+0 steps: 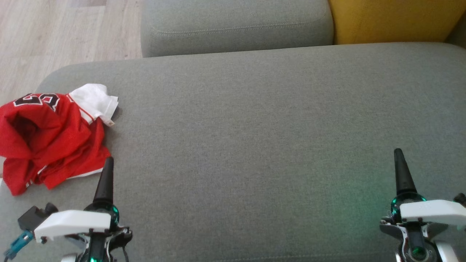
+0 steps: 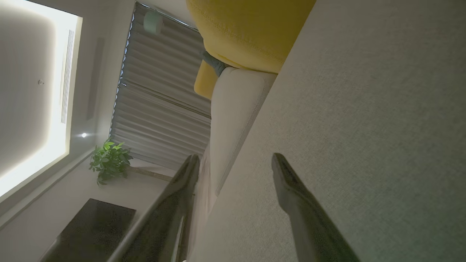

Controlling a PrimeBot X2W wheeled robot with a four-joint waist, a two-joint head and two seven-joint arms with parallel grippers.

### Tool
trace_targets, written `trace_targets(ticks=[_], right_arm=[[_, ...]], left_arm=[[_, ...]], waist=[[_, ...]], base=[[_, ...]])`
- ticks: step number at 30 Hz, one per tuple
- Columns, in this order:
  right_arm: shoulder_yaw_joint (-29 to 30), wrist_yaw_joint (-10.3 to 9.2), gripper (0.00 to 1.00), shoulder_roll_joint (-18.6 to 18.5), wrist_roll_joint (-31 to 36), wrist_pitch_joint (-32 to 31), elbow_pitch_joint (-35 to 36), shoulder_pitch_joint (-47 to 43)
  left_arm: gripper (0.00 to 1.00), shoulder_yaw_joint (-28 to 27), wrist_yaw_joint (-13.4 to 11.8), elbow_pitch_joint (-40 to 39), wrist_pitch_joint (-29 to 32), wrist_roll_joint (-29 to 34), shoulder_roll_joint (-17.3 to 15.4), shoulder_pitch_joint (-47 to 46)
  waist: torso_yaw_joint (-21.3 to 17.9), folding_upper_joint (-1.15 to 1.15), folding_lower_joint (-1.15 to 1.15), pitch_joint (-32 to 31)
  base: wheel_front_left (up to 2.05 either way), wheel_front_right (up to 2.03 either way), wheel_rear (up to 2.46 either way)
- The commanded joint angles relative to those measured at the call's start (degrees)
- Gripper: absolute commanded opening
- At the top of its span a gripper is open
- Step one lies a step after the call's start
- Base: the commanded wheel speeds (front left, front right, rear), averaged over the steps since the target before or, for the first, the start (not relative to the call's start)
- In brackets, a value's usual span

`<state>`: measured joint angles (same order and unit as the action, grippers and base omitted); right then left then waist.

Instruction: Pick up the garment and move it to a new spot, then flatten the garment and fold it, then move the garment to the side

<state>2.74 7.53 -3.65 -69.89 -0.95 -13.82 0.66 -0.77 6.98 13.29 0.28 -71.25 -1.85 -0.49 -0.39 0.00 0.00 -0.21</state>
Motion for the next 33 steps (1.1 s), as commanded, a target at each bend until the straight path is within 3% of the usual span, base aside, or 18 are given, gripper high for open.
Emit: trace_targets(ticks=[1,33], right_arm=[[-0.7,-0.01,1.0,-1.2,1.8,0.5,2.5,3.4],[-6.3,-0.02,1.0,-2.5,29.9,3.2,8.0,3.2]], left_arm=[[1.0,-0.6,0.2,-2.4,-0.8,1.7,-0.9,-3.2],[1.0,1.3,-1.0,-7.2,-6.3,30.5,-2.3,-2.7]], waist=[[0.0,0.0,0.0,0.0],[-0.5,0.0,0.0,-0.8]], base=[[0.0,0.0,0.0],[0.0,0.0,0.0]])
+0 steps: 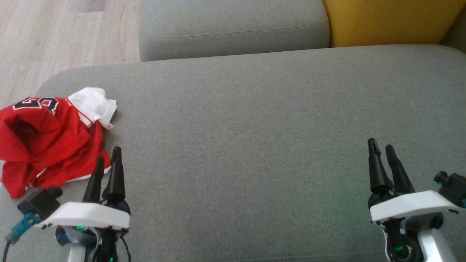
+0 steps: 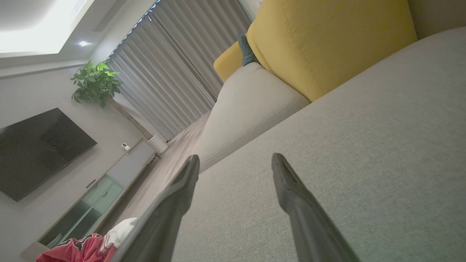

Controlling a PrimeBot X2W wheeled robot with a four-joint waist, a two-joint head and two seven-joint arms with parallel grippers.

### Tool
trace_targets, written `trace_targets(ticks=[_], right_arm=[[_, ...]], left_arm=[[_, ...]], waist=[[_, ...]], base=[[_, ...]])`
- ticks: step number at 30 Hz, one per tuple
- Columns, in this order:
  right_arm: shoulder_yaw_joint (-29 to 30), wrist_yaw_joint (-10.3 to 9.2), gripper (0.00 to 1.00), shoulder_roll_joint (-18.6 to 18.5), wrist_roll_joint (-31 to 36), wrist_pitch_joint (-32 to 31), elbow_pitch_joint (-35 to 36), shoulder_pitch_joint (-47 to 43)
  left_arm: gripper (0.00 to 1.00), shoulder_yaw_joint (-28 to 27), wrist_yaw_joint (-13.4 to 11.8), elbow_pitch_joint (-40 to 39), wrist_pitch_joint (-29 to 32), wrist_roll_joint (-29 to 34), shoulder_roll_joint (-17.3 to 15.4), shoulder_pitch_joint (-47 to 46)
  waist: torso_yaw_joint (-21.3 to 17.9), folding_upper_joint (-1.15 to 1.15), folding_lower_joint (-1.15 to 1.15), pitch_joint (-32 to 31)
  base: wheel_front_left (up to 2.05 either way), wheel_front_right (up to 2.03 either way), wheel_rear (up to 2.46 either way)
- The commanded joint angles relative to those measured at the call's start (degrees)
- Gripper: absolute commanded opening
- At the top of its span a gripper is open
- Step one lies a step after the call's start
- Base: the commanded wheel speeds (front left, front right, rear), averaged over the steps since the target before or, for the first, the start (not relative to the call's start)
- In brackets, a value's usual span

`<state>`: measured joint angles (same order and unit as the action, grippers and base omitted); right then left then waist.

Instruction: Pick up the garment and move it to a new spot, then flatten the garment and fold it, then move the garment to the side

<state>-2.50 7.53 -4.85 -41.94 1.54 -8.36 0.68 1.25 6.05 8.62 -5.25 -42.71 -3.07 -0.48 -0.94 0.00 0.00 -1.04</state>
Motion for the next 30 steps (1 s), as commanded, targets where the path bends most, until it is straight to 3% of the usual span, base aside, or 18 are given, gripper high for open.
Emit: trace_targets(ticks=[1,30], right_arm=[[-1.2,-0.02,1.0,-1.3,2.8,0.8,2.6,3.2],[-3.1,-0.03,1.0,-0.2,23.8,3.8,0.0,2.4]], left_arm=[[1.0,-0.6,-0.2,-2.4,-1.0,2.7,-1.2,-2.6],[1.0,1.3,-2.0,0.7,-5.7,22.7,-2.8,-1.2]], waist=[[0.0,0.0,0.0,0.0],[-1.0,0.0,0.0,-0.3]], base=[[0.0,0.0,0.0],[0.0,0.0,0.0]])
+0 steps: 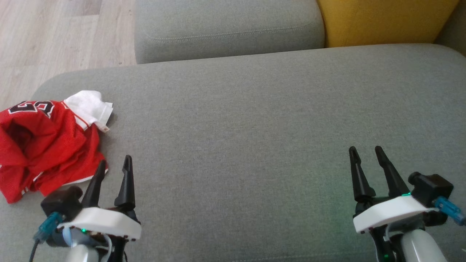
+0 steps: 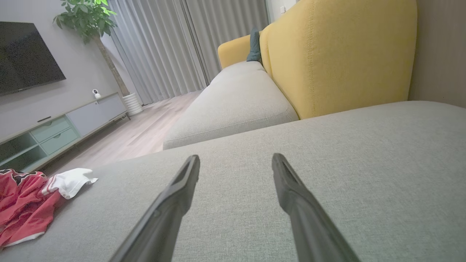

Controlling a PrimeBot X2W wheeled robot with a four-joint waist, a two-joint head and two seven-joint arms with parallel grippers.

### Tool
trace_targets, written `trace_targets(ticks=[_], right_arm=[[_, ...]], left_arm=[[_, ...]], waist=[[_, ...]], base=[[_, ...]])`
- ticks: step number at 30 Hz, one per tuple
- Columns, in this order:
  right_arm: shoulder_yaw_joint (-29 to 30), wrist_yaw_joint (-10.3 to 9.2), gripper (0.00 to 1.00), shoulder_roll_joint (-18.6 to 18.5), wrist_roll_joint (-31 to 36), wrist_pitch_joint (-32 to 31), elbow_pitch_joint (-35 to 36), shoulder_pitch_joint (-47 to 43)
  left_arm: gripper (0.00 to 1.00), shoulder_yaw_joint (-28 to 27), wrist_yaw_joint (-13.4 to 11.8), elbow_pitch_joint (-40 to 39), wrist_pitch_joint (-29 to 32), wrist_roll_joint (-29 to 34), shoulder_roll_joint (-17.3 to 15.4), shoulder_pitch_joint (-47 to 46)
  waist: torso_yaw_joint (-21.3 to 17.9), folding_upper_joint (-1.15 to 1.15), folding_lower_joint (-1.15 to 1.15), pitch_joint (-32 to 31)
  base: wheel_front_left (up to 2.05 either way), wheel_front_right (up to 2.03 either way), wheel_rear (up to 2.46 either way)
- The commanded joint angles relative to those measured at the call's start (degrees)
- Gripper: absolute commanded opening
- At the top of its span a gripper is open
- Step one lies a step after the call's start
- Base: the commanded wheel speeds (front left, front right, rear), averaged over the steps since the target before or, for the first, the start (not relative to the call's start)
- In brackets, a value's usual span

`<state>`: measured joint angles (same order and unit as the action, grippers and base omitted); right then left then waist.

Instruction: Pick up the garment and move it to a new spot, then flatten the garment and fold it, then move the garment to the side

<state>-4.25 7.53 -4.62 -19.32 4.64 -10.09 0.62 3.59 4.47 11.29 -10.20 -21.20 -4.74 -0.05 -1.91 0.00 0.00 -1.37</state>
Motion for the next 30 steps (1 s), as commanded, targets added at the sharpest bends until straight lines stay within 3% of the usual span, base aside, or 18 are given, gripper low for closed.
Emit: trace_targets(ticks=[1,18,30], right_arm=[[-1.4,-0.03,1.0,-0.4,1.8,0.8,1.7,2.5],[-1.9,-0.04,1.0,0.4,12.9,2.5,1.3,2.4],[-0.6,-0.04,1.0,1.3,15.9,3.2,0.9,2.2]], left_arm=[[1.0,-1.0,-0.5,-1.8,-0.9,1.8,-1.1,-1.6],[1.0,-0.4,-2.1,0.1,-3.7,11.7,-1.1,-1.5],[1.0,-0.8,-2.3,2.0,-4.8,13.1,-0.7,-1.3]], waist=[[0.0,0.0,0.0,0.0],[-0.2,0.0,0.0,0.1],[-0.1,0.0,0.0,0.1]], base=[[0.0,0.0,0.0],[0.0,0.0,0.0],[0.0,0.0,0.0]])
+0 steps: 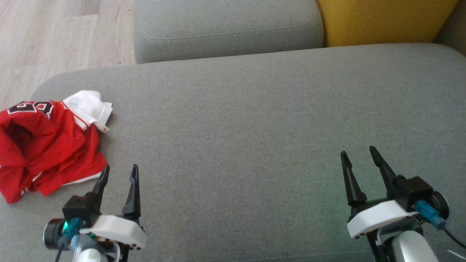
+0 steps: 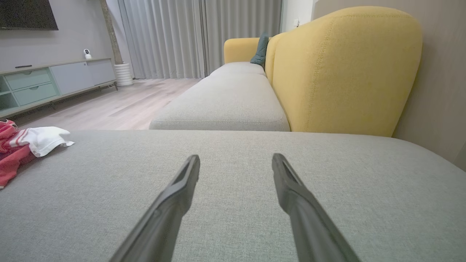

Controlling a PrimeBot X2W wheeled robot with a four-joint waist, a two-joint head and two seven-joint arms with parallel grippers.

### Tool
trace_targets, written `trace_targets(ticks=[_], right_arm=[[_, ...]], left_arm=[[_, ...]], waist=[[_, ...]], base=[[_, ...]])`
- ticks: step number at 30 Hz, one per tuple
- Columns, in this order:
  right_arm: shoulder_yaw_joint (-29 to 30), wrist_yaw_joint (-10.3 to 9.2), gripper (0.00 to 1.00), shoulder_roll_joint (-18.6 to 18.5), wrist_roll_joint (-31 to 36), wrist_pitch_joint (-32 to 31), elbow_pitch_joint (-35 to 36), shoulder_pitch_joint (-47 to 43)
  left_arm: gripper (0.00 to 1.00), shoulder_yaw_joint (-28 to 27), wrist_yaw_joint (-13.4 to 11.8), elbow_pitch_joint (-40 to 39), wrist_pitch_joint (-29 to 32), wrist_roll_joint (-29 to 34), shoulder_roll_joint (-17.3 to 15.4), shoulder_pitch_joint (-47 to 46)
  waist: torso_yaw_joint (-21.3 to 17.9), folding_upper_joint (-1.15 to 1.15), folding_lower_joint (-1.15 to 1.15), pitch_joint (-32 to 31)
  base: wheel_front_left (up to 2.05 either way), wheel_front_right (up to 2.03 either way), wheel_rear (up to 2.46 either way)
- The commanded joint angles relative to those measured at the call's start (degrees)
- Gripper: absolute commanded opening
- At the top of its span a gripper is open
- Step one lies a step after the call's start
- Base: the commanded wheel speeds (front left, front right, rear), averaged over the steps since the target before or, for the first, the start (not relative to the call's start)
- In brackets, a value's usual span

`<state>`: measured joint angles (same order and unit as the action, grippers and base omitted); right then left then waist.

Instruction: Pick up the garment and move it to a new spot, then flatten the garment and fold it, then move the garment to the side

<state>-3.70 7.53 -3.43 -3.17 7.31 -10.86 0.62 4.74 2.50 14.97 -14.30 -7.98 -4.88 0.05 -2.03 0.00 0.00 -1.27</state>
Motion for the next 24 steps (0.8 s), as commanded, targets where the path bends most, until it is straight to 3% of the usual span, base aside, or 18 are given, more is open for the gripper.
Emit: trace_targets(ticks=[1,18,24], right_arm=[[-1.0,-0.04,1.0,0.2,-0.6,0.6,1.6,2.2],[-0.6,-0.04,1.0,0.5,-2.2,1.0,0.6,2.3],[-0.3,-0.04,1.0,0.5,-1.7,0.7,1.0,2.3]], left_arm=[[1.0,-2.1,-0.4,-1.4,-0.6,-0.4,-0.5,-1.4],[1.0,-1.7,-1.4,-0.5,-0.6,-1.6,-0.7,-1.8],[1.0,-1.3,-1.7,-0.5,-0.3,-1.4,-1.2,-2.6]], waist=[[0.0,0.0,0.0,0.0],[0.3,0.0,0.0,0.1],[2.2,0.0,0.0,0.4]], base=[[0.0,0.0,0.0],[0.0,0.0,0.0],[0.0,0.0,0.0]])
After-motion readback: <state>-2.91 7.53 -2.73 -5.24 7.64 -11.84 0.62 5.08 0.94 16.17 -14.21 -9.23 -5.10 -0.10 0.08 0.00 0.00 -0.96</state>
